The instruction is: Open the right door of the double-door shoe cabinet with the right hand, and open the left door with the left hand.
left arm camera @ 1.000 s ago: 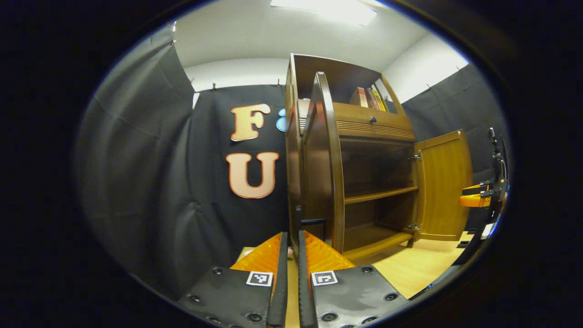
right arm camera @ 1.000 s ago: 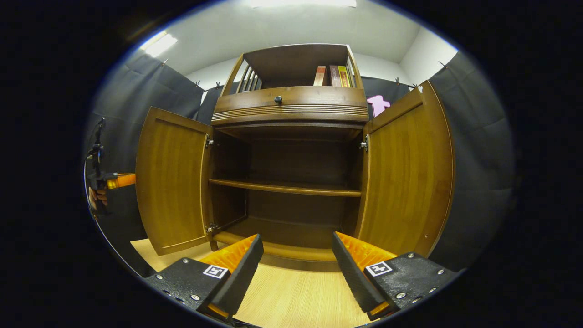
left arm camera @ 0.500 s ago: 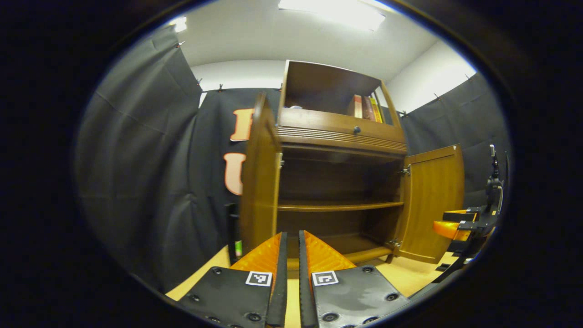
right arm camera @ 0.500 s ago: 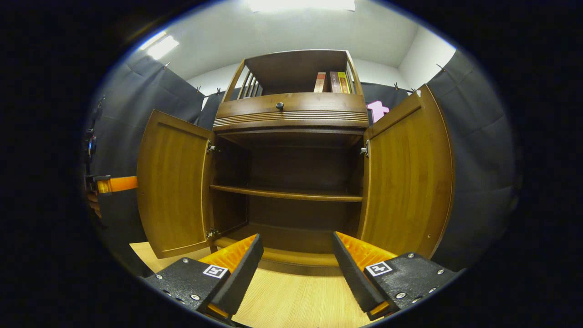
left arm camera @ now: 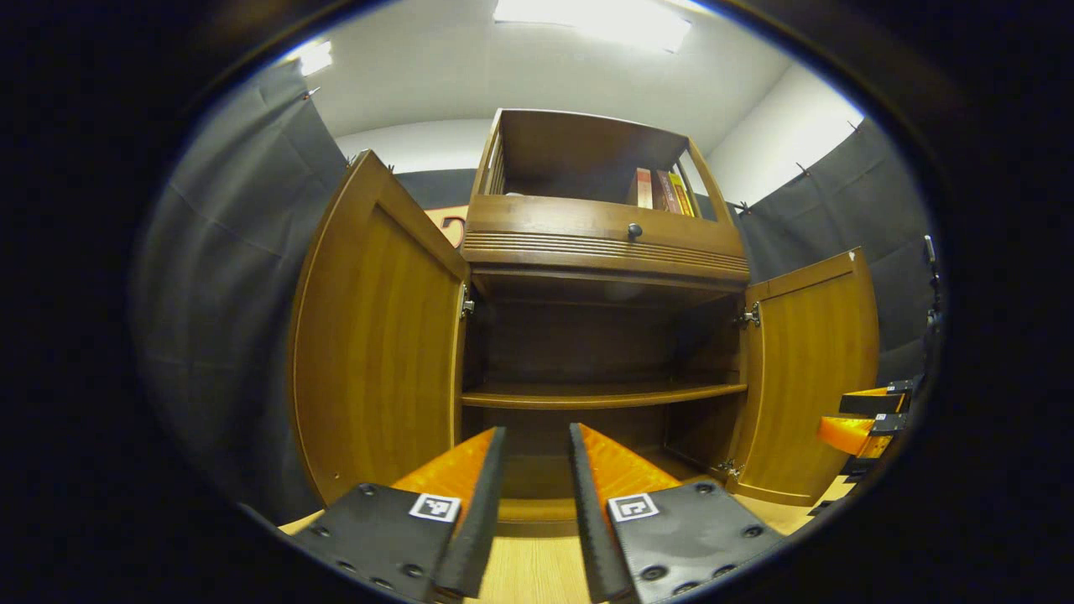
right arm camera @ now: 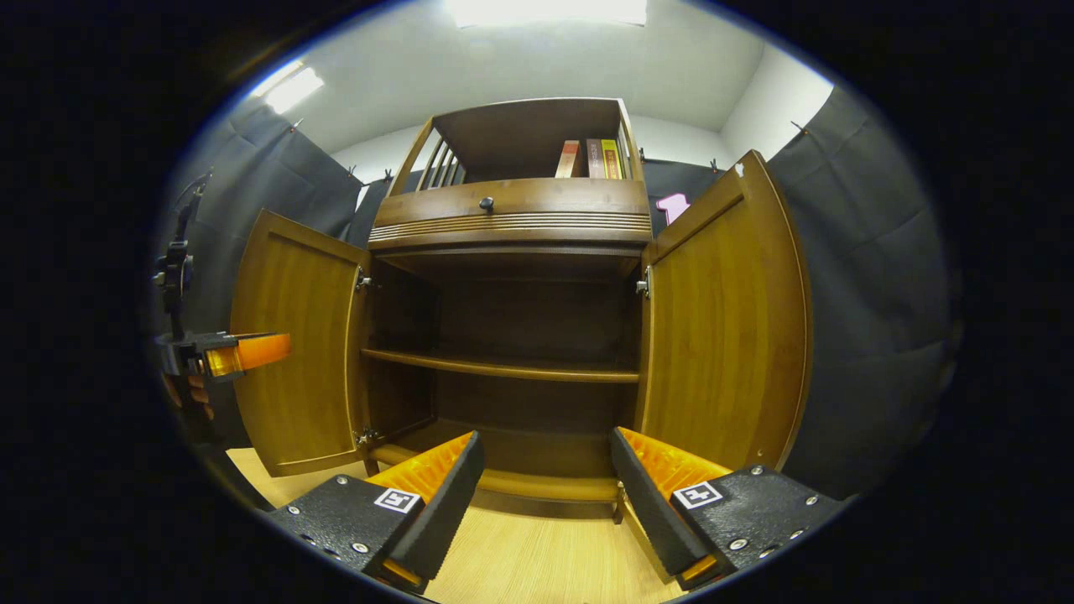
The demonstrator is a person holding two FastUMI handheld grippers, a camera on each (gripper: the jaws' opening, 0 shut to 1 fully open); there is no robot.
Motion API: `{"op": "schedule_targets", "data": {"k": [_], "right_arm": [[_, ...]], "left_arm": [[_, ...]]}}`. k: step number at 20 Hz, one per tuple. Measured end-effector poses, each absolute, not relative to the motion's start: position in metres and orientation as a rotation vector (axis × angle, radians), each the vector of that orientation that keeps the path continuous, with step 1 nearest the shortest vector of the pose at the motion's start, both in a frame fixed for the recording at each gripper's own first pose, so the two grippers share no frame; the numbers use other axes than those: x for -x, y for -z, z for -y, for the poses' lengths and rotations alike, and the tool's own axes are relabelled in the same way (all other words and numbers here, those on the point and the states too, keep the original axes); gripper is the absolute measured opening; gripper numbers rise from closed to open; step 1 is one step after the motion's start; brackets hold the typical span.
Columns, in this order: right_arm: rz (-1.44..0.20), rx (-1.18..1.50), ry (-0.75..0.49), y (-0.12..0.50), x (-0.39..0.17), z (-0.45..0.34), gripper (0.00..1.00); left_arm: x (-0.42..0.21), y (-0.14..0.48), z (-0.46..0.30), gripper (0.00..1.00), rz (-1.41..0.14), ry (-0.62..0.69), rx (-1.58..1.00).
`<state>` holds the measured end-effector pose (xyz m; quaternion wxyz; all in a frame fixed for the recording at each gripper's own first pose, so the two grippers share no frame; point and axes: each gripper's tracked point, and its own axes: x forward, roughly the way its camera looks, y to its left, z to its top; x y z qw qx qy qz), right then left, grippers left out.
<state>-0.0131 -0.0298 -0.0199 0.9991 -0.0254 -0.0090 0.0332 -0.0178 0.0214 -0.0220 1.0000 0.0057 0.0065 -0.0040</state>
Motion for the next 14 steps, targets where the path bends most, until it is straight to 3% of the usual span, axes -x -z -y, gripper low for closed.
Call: {"op": "schedule_targets", "data": {"k": [5, 9, 10, 11, 12, 14], "right_arm": [[0.023, 0.031, -0.069, 0.017, 0.010, 0.028, 0.94], [-0.006, 0.038, -0.093, 0.023, 0.008, 0.016, 0.94], [-0.009, 0.039, -0.099, 0.023, 0.008, 0.012, 1.00], [-0.009, 0.037, -0.106, 0.023, 0.007, 0.009, 1.00], [-0.005, 0.033, -0.112, 0.020, 0.007, 0.006, 0.94], [0.004, 0.022, -0.118, 0.016, 0.007, 0.002, 0.94]], "left_arm": [[0.018, 0.025, -0.025, 1.00, 0.016, -0.019, -0.082], [0.024, 0.025, -0.024, 0.98, 0.050, -0.044, -0.143], [0.026, 0.025, -0.024, 0.99, 0.047, -0.045, -0.140], [0.028, 0.025, -0.026, 1.00, 0.043, -0.048, -0.132], [0.028, 0.027, -0.027, 1.00, 0.030, -0.049, -0.118], [0.025, 0.031, -0.024, 1.00, 0.004, -0.033, -0.094]]}}
